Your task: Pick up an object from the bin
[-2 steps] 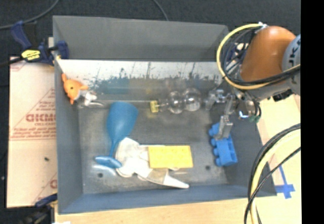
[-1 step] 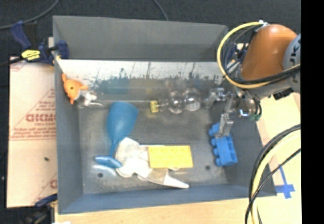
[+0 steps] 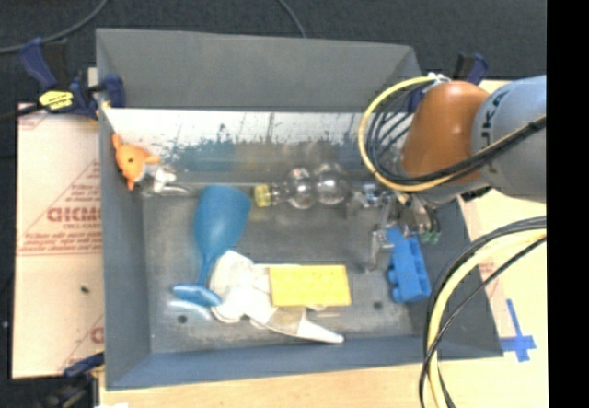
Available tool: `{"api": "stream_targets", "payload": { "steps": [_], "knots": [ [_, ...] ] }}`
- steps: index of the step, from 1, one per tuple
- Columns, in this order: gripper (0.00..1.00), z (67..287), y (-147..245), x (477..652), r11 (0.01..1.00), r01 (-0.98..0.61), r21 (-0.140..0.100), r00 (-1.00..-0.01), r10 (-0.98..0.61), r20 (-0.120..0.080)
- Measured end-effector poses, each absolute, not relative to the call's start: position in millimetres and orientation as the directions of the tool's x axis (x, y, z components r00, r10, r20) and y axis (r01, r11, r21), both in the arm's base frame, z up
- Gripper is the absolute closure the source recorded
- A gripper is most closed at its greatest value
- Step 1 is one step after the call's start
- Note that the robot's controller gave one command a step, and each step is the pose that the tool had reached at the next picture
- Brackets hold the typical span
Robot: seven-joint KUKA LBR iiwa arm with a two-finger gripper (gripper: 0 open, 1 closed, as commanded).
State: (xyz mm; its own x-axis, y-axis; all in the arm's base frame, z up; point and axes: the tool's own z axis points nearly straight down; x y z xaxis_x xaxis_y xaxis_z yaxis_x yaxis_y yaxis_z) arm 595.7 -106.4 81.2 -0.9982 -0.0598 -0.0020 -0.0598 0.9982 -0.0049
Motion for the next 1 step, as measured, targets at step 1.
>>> {"api": "stream_targets", "payload": {
  "steps": [1],
  "knots": [
    [0.0,73.8,-88.9,531.6,0.999,0.049,-0.001,-0.999,0.049,-0.003]
  ]
}}
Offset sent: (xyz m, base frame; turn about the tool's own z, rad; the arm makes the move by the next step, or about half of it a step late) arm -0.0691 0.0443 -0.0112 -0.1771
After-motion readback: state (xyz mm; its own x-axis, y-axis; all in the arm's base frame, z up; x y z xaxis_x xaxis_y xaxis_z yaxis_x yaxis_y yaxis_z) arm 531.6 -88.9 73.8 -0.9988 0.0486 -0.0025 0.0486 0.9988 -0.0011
